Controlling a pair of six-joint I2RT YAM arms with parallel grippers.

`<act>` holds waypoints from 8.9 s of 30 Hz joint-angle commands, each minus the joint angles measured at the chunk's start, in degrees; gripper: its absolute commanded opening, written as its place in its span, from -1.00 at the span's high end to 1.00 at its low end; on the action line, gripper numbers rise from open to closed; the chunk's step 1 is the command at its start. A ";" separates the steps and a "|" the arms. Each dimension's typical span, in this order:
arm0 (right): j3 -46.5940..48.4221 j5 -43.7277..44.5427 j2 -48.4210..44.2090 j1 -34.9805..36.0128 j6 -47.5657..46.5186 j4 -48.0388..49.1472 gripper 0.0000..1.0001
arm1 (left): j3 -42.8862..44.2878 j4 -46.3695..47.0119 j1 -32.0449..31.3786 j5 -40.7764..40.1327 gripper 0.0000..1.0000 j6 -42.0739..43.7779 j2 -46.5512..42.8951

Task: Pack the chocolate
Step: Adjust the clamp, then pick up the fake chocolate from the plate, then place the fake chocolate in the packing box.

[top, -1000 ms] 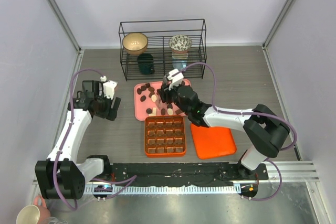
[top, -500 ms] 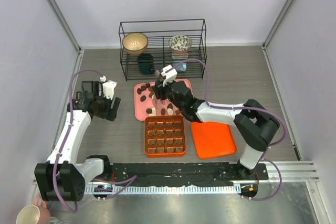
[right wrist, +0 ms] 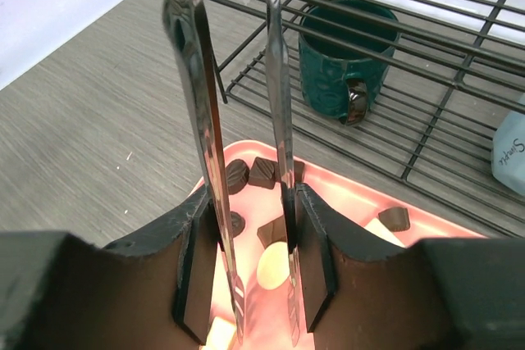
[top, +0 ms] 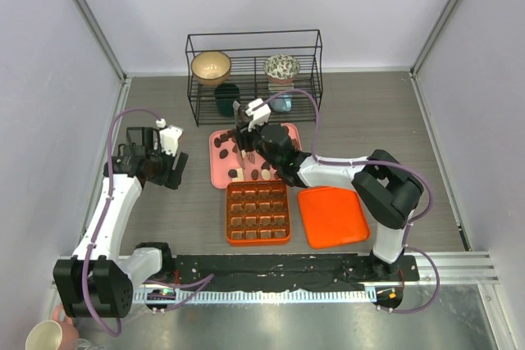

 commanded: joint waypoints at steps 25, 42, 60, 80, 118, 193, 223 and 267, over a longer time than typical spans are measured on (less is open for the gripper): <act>-4.85 -1.76 -13.87 9.50 -6.46 7.75 0.13 | 25.31 -0.91 -3.33 4.58 -0.52 -11.79 8.85; 1.47 -4.75 -10.36 11.35 -7.08 1.77 0.14 | 35.26 -6.72 -20.84 -5.44 -0.52 -9.59 13.60; 7.71 -10.46 -8.43 11.35 -8.57 -6.05 0.17 | 31.30 -9.44 -27.34 -1.40 -0.52 -4.41 11.14; 12.46 -8.62 -3.77 11.35 -9.01 -11.24 0.37 | 32.62 -13.04 -28.40 1.86 -0.51 -2.82 9.65; 0.77 3.78 -6.85 5.55 -12.62 8.53 0.62 | 12.32 4.09 -8.80 -10.63 -0.85 -8.89 12.72; -1.33 2.19 6.08 3.26 -14.20 23.83 0.31 | 8.71 4.62 -5.11 -8.25 -0.83 -6.87 9.30; -12.06 -7.21 -23.98 13.19 -9.36 3.70 0.65 | 5.46 2.69 -5.11 -9.57 -0.82 -8.01 4.73; 0.94 -3.96 -7.82 13.64 -14.64 15.04 0.10 | 5.20 1.90 -5.20 -10.18 -0.86 -6.60 1.30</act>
